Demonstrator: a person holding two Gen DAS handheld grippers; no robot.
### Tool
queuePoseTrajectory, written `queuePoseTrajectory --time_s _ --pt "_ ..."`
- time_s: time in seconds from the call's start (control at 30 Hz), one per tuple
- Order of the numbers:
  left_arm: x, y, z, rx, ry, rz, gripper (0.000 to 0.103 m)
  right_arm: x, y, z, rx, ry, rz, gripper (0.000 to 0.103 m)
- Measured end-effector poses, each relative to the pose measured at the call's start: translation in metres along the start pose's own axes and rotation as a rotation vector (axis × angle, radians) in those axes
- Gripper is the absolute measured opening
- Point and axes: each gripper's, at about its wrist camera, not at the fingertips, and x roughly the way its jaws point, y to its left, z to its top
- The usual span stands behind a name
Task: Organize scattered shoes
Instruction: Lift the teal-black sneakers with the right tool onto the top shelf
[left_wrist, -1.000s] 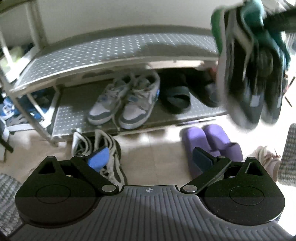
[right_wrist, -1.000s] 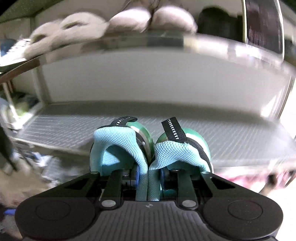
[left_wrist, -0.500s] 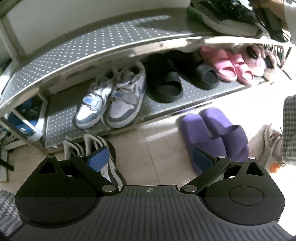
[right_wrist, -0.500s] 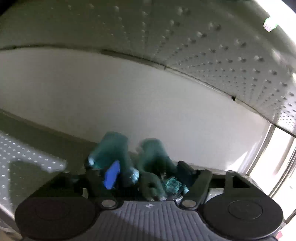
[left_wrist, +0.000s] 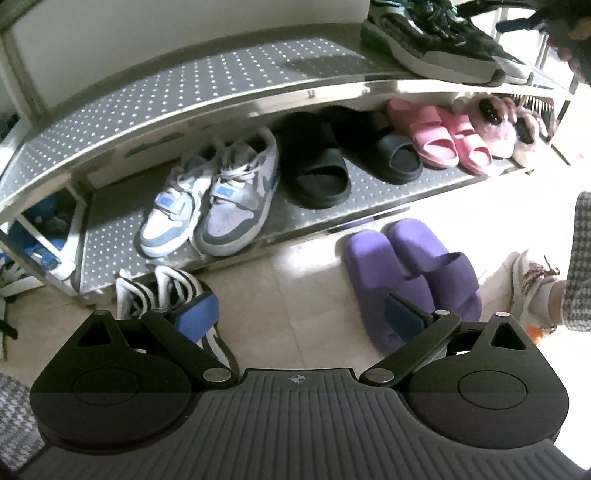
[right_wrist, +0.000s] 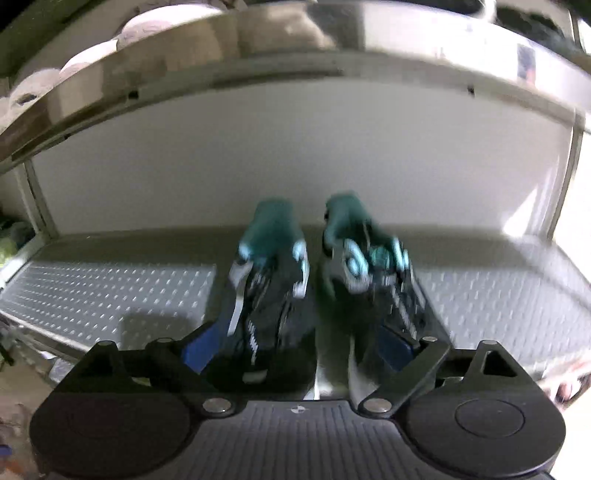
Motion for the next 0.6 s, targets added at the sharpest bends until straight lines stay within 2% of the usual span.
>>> queuePoseTrajectory --time_s 0.33,0.6 --pt "0.005 0.000 0.002 -0.003 0.001 0.021 0.099 0.051 0.057 -0.024 -0.185 0.107 -0.135 0.101" --pt "0.002 -0.003 0.009 0.004 -0.026 -0.003 0.099 0.063 0.026 -0.016 -0.155 0.135 -0.146 0.092"
